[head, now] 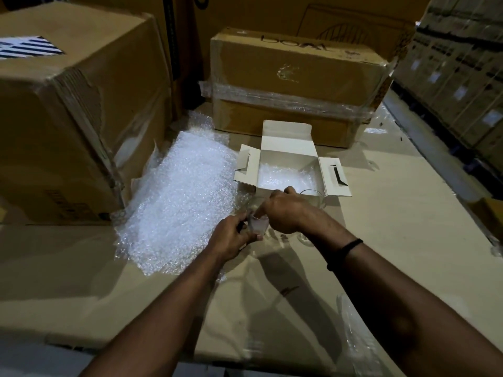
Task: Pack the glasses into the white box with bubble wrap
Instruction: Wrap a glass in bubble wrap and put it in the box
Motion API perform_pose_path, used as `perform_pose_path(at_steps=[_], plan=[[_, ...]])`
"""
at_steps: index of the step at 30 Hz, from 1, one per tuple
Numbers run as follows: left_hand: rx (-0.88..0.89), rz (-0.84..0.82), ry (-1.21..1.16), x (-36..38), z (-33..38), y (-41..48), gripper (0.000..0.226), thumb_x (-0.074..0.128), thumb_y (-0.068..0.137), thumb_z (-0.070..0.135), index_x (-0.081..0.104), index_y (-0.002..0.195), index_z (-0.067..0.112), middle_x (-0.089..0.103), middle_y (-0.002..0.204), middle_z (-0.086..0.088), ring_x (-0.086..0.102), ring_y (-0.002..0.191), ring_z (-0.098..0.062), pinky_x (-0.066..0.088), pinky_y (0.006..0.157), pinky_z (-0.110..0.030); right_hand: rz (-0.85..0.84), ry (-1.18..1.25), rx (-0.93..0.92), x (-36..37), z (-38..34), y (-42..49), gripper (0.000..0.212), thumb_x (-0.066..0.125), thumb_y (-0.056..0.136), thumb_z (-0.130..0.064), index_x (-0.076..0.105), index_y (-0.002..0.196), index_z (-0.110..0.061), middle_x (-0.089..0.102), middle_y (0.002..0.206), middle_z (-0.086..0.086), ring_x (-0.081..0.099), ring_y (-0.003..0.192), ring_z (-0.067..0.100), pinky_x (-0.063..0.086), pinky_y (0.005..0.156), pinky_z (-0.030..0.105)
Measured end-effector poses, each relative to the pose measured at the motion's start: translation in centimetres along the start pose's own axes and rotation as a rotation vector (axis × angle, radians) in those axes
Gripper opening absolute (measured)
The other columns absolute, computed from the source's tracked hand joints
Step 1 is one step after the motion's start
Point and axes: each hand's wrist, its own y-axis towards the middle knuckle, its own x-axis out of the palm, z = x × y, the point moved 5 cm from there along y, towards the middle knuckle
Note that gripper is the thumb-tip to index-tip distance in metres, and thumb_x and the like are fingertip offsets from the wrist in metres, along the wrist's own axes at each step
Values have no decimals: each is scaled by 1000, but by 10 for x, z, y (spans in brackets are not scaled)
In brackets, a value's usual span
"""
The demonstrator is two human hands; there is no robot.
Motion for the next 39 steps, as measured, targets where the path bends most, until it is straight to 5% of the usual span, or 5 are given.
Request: perform_pose_path(at_steps=[8,20,24,28,39], plan=[[-37,71,-19,0,4,-2,44,87,68,24,69,107,25,70,83,14,63,71,0,50,65,-22,766,647,304,68,11,-53,33,52,75,-5,65,105,-9,64,105,7,60,96,26,44,80,30],[-31,224,-21,-26,32,1,49,75,74,-1,63,118,18,63,120,4,61,102,-18,53,68,-18,509,481,369,125,-4,-34,48,51,88,-38,63,120,-4,62,124,14,55,117,30,44,101,36],[-42,423,600,-85,15,-2,42,71,84,18,65,126,18,57,136,1,46,124,-25,35,98,-35,522,478,375,122,-6,-36,44,55,87,-33,64,118,-3,63,122,15,57,114,31,46,99,37],[-186,203,819,-105,-14,2,26,69,86,32,73,111,25,69,115,-3,54,112,-29,37,91,-39,528,450,372,121,-9,-36,46,51,88,-36,64,116,-3,64,120,15,57,112,31,46,99,35],[-72,481,403,-131,0,-7,11,68,90,22,76,94,16,75,95,-7,67,83,-25,49,76,-31,523,446,412,118,-11,-40,41,58,92,-29,62,123,-2,61,126,15,54,118,30,41,101,33]])
